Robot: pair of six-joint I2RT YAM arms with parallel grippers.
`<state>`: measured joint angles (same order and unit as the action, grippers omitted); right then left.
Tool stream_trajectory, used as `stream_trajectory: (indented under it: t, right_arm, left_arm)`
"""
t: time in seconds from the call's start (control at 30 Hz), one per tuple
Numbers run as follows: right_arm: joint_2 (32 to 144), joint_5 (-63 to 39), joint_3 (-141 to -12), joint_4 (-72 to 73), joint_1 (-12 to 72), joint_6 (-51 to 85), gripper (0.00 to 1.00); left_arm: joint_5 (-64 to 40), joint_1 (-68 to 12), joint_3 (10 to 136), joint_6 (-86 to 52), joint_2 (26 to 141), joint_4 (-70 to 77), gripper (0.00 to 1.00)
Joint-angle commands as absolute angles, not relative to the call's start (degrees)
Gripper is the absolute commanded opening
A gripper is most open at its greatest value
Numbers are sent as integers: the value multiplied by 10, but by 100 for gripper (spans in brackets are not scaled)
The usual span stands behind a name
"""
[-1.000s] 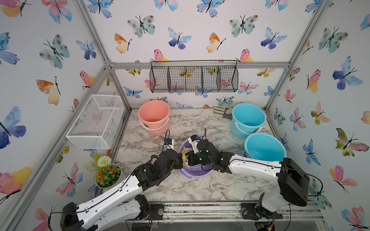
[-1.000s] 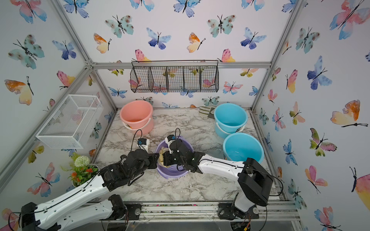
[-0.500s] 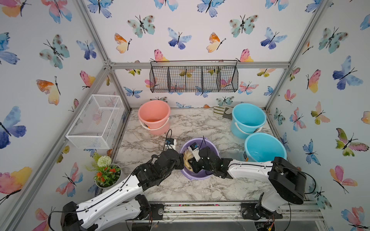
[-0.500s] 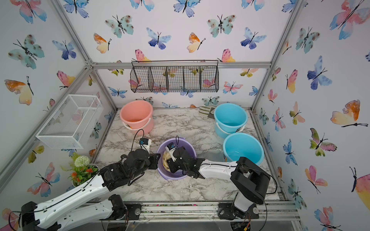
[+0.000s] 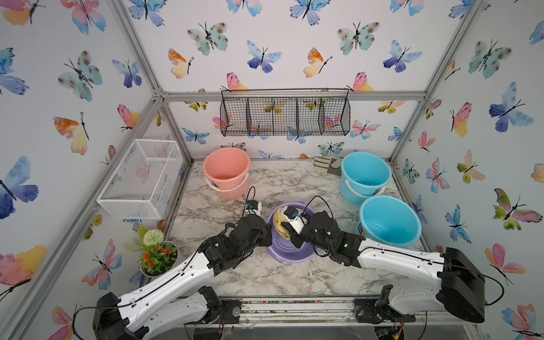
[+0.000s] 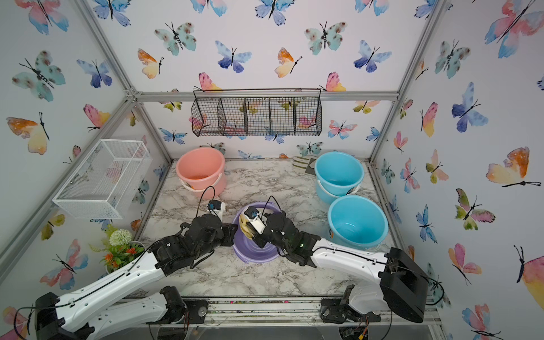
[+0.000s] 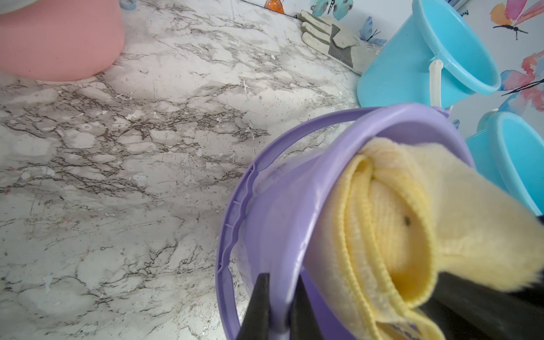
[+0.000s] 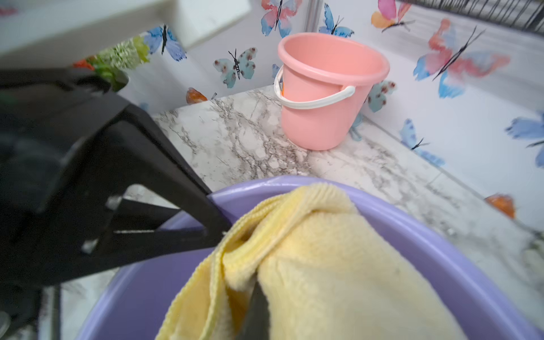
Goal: Wipe the inside of the bucket with a cloth
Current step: Wipe the dirt from the inside of the bucket.
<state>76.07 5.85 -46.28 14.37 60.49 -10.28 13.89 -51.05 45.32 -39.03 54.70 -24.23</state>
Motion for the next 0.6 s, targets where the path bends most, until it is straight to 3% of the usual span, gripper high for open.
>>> stream_trajectory:
  t: [0.0, 0.23, 0.57]
  right_arm:
    - [739, 108, -477, 113, 607, -381, 2]
    - [730, 74, -465, 121, 607, -697, 2]
    - [810, 55, -510, 52, 607, -814, 2]
  left_arm:
    - [88, -505, 476, -358, 547, -238, 0]
    - [35, -497, 496, -276, 560, -269, 0]
    - [-9, -497, 505, -227, 555, -279, 0]
